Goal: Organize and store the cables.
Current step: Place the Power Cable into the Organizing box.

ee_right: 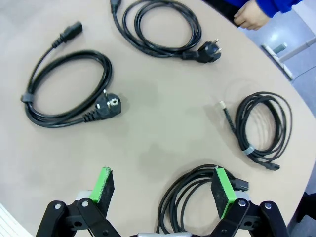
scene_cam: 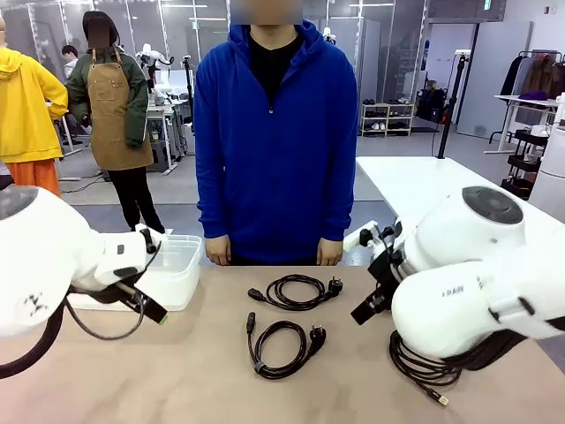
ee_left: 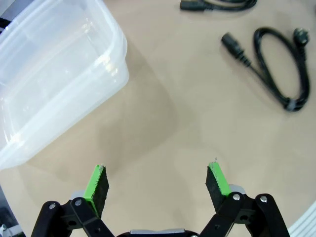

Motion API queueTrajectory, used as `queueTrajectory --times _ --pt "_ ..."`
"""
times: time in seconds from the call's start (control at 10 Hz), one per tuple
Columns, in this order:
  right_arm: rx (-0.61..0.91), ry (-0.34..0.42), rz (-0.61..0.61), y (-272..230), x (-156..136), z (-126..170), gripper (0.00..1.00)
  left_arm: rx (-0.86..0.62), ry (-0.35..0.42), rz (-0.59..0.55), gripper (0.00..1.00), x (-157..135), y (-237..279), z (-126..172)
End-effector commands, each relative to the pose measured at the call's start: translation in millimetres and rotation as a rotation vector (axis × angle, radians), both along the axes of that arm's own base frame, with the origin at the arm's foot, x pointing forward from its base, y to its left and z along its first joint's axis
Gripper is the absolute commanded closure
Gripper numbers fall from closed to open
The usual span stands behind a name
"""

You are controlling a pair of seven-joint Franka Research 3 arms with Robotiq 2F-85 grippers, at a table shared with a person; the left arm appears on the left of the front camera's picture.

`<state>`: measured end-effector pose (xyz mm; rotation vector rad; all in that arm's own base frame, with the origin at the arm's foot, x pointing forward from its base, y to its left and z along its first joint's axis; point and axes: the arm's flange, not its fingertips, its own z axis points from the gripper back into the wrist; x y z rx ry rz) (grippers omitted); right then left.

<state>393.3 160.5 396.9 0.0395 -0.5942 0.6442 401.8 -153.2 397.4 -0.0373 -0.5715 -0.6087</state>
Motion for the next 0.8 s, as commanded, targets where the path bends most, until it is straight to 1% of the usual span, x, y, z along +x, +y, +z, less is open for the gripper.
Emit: queueTrajectory --times 0.0,0.1,0.2,0.3,0.4,0.5,0.6,0.7 --pt "0.029 -0.001 0.020 -17 -2 42 0.00 -0.078 0.018 -0.049 0.00 1 18 46" --pt "0.017 -0.006 0.036 -17 -6 50 0.00 -0.111 0.037 -0.069 0.00 -1 21 53" --pt "0.013 -0.002 0.078 -23 -13 64 0.00 -0.139 0.066 -0.123 0.00 -6 29 69" --pt "0.069 0.035 0.174 -42 -28 92 0.00 -0.134 0.065 -0.227 0.00 -17 53 99" --pt "0.100 0.056 0.241 -74 -33 113 0.00 -0.159 0.066 -0.331 0.00 -19 83 122" --pt "0.120 0.061 0.301 -113 -41 129 0.00 -0.178 0.049 -0.409 0.00 -24 119 140" --pt "0.165 0.009 0.354 -155 -55 141 0.00 -0.213 -0.002 -0.452 0.00 -35 157 155" --pt "0.180 0.008 0.302 -201 -70 140 0.00 -0.192 -0.037 -0.477 0.00 -49 200 159"
